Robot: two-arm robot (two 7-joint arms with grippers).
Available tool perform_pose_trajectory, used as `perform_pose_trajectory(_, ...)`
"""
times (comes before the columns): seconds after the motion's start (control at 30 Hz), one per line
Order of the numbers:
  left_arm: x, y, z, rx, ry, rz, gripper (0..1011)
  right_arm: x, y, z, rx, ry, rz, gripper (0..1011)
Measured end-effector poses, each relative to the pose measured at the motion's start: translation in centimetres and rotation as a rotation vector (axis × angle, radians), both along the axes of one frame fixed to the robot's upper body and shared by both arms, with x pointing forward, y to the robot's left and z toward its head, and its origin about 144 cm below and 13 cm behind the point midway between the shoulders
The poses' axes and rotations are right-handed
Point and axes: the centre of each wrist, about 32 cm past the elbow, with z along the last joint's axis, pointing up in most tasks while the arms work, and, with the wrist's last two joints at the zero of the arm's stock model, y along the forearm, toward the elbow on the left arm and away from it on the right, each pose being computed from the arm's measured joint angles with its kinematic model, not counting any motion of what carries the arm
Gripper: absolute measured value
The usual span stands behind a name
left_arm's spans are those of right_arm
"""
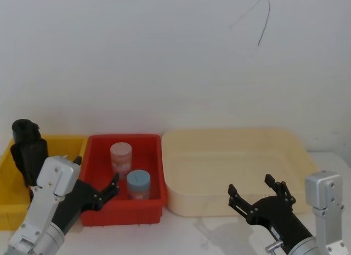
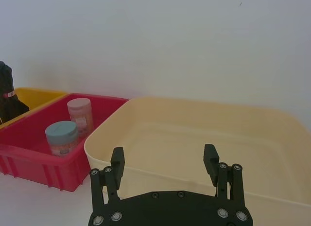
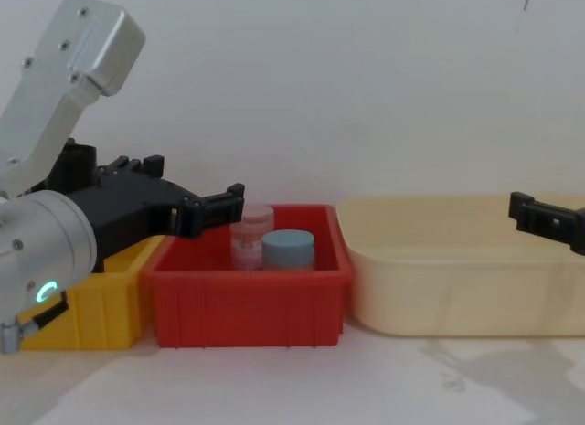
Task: Pick up the garbage bag with the one hand and transfer it to the other hand.
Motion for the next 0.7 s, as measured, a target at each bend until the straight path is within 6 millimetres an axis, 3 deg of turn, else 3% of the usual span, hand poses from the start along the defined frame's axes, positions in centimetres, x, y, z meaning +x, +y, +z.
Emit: perform_pose_trajectory(0.7, 0.00, 0.00, 0.00, 0.000, 0.000, 0.000, 1000, 0.00, 0.00, 0.00, 0.000, 0.000, 0.000, 1004)
